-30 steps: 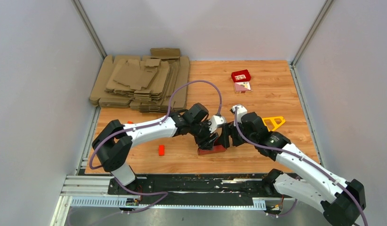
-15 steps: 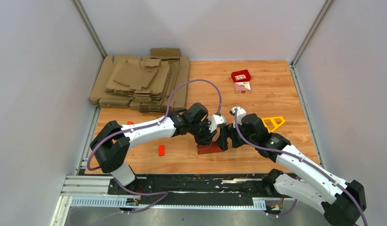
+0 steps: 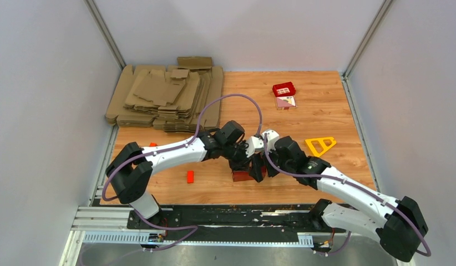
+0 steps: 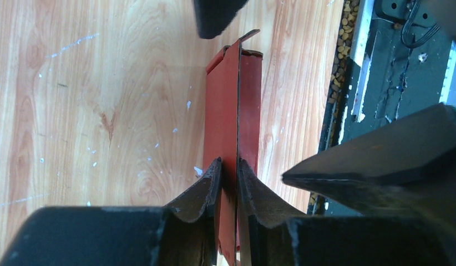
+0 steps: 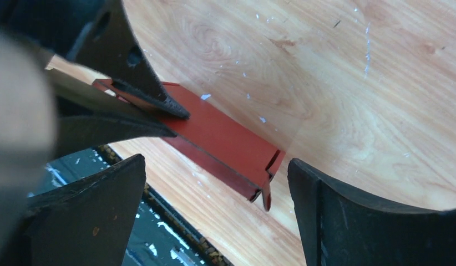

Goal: Fold the paper box

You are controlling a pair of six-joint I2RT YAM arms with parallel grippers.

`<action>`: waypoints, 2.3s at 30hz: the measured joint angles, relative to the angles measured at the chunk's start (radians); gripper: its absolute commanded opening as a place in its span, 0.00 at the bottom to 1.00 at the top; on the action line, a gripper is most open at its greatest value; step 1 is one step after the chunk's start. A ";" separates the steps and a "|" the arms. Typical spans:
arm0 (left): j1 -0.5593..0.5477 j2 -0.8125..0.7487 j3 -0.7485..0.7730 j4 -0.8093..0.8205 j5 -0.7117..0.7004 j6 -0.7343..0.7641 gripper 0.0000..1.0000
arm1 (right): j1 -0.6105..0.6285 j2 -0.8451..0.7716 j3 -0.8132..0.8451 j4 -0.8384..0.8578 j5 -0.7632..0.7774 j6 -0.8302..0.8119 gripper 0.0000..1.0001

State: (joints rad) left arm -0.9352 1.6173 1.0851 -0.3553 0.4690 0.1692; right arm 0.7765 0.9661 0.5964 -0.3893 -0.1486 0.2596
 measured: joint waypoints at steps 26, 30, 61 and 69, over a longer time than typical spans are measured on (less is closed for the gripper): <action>0.000 -0.027 -0.031 0.016 0.011 0.086 0.21 | 0.055 -0.333 -0.240 0.246 0.104 -0.065 1.00; 0.002 -0.027 -0.031 0.017 0.008 0.079 0.21 | 0.036 -0.401 -0.295 0.312 0.083 -0.095 1.00; 0.031 -0.035 -0.033 0.008 0.001 0.057 0.32 | 0.009 -0.156 -0.320 0.472 -0.122 -0.441 0.57; 0.007 -0.037 -0.043 0.023 0.005 0.057 0.27 | 0.021 -0.271 -0.335 0.492 -0.108 -0.443 0.77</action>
State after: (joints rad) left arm -0.9279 1.5806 1.0424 -0.3325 0.4744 0.2264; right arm 0.7971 0.6952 0.2611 0.1032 -0.2562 -0.1833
